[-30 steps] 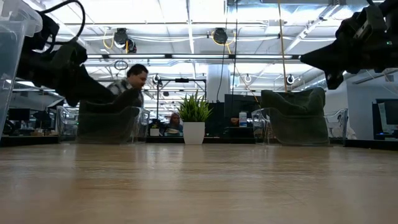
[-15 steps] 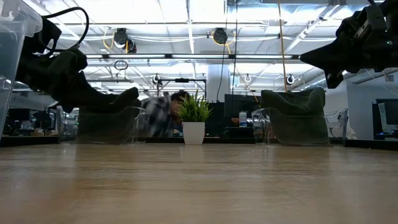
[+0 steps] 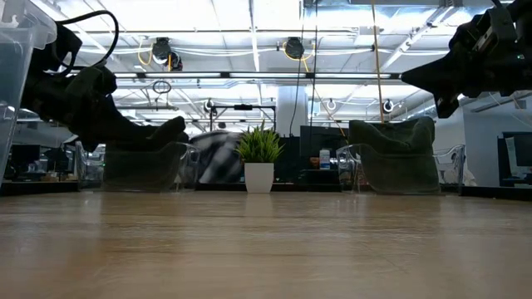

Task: Pick & Place hat
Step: Return to Home Position

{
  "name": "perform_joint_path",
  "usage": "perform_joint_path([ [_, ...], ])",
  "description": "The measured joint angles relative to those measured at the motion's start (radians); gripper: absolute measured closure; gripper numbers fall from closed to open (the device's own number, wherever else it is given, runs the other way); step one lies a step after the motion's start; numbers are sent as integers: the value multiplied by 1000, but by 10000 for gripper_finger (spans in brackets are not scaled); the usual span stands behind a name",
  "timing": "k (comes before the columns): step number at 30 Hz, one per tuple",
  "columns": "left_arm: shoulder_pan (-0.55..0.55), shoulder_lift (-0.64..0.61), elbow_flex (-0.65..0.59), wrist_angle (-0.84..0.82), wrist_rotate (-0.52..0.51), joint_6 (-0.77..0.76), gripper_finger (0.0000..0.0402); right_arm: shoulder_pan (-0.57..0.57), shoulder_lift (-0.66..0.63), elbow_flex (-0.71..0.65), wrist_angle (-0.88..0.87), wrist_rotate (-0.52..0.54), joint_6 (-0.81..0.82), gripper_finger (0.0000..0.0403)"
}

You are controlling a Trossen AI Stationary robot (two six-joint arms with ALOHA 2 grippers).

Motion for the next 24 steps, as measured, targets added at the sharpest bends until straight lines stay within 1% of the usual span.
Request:
perform_joint_path([
  [5,-7,-76,1,-20,1,-1,339,0,0,0,0,0,0,403],
  [10,-7,-218,2,-124,1,-3,339,0,0,0,0,0,0,403],
  [17,-7,-387,3,-127,3,-3,339,0,0,0,0,0,0,403],
  [24,-7,-492,3,-129,3,-3,339,0,0,0,0,0,0,403],
])
